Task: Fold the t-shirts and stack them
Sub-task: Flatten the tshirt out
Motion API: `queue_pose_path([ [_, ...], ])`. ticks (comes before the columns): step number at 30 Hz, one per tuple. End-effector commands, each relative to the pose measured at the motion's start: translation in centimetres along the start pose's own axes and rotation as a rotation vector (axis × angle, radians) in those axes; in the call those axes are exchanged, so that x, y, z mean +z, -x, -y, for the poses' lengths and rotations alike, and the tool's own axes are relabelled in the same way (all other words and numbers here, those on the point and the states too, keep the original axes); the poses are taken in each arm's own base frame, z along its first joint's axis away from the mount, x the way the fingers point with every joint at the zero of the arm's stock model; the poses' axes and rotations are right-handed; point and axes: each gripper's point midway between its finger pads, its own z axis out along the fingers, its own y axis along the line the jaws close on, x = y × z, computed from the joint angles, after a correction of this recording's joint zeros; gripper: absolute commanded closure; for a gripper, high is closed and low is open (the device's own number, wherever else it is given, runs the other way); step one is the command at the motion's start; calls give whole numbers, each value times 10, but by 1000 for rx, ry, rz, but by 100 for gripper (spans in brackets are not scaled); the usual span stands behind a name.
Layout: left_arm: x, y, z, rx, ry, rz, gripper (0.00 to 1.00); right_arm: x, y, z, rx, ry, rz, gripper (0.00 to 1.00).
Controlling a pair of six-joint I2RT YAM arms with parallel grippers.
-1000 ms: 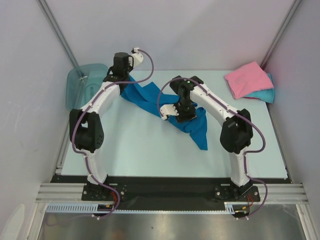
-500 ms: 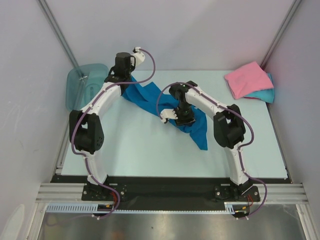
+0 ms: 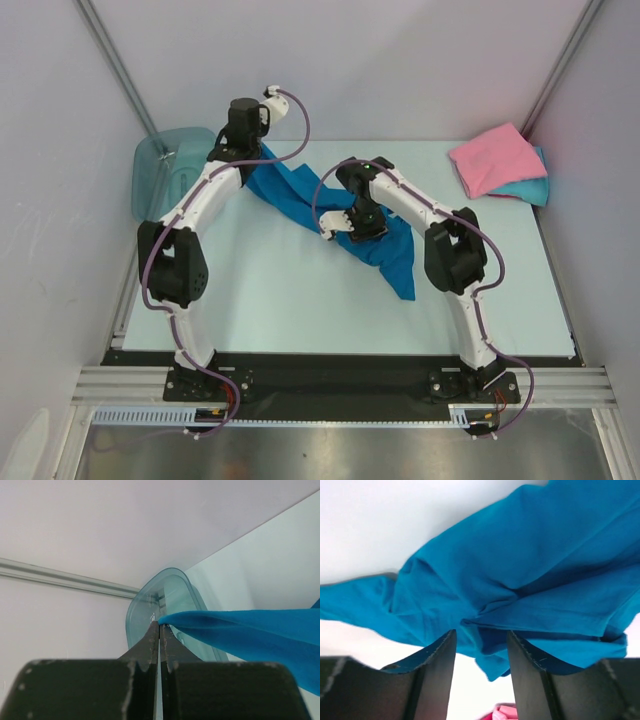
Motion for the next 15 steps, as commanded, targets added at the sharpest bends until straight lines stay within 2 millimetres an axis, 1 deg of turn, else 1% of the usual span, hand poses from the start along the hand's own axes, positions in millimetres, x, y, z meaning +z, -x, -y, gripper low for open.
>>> queue_pose_path([
  [1, -3, 20, -20, -47, 59, 46, 100, -1, -7, 11, -24, -10, -26, 50],
  [3, -2, 20, -19, -41, 61, 44, 100, 3, -11, 6, -20, 16, -34, 52],
  [6, -2, 20, -20, -36, 64, 44, 100, 7, -16, 4, -10, 30, -37, 63],
  [7, -2, 20, -20, -37, 65, 45, 100, 7, -17, 4, -10, 31, -38, 78],
  [8, -1, 19, -19, -34, 64, 43, 100, 8, -18, 4, -7, 32, -42, 85],
  [9, -1, 20, -20, -35, 64, 46, 100, 7, -18, 5, -3, 27, -41, 89],
  [10, -1, 21, -20, -34, 65, 47, 100, 6, -17, 6, -1, 23, -40, 100],
  [12, 0, 20, -19, -31, 63, 45, 100, 2, -16, 9, -2, 8, -38, 100],
  [15, 1, 22, -20, -34, 65, 47, 100, -11, -14, 20, 3, -53, -28, 100],
])
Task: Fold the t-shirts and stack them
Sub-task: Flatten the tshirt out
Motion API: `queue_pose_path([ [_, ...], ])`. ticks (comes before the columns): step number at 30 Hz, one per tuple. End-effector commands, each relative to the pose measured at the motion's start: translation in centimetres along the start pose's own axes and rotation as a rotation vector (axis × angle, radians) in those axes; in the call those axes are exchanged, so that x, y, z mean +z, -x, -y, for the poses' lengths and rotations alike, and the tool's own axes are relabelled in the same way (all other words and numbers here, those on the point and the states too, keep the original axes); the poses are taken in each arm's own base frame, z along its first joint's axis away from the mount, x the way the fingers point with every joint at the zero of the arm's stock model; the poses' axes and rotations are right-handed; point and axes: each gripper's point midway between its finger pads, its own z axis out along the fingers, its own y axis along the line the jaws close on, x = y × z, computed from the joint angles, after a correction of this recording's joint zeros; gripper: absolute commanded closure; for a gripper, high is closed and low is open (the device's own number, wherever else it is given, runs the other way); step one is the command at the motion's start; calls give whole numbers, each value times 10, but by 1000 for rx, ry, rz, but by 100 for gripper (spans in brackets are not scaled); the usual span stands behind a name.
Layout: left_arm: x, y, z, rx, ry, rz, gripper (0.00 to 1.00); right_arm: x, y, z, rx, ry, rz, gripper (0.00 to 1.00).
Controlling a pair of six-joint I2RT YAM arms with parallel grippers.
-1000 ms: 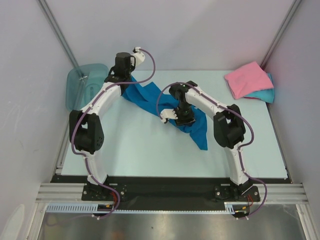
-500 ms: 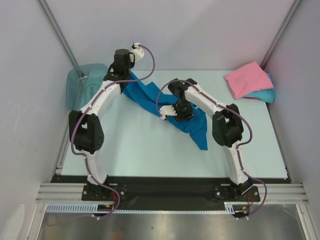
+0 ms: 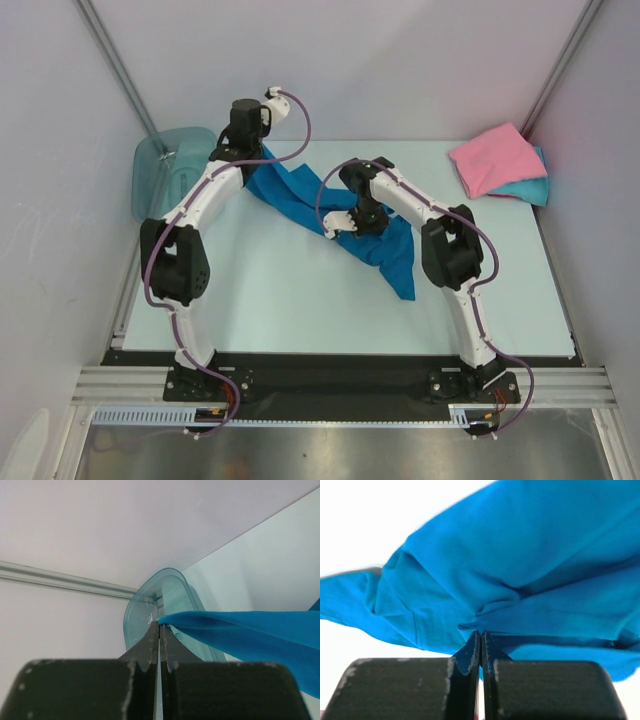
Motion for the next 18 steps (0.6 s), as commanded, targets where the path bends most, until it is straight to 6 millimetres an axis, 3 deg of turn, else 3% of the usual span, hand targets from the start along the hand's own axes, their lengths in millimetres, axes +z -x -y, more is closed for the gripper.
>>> queue_pose_path([
  [1, -4, 23, -24, -38, 69, 52, 100, -34, 4, 27, 1, -134, 16, 100],
  [3, -4, 23, -23, -40, 66, 52, 100, -49, 0, 44, 19, -220, -1, 100],
  [6, -4, 20, -20, -40, 61, 45, 100, -88, -2, 87, 56, -440, 14, 100],
  [10, -4, 16, -18, -40, 61, 34, 100, -133, -20, 121, 114, -654, -7, 100],
  [13, -4, 15, -19, -41, 73, 33, 100, -170, -47, 141, 205, -829, -39, 100],
  [15, -4, 13, -24, -47, 98, 28, 100, -182, -75, 146, 280, -911, -69, 100],
  [17, -2, 12, -28, -50, 124, 26, 100, -208, -104, 159, 354, -1068, -126, 100],
  [18, -2, 5, -30, -46, 142, 0, 100, -213, -128, 159, 396, -1112, -165, 100],
])
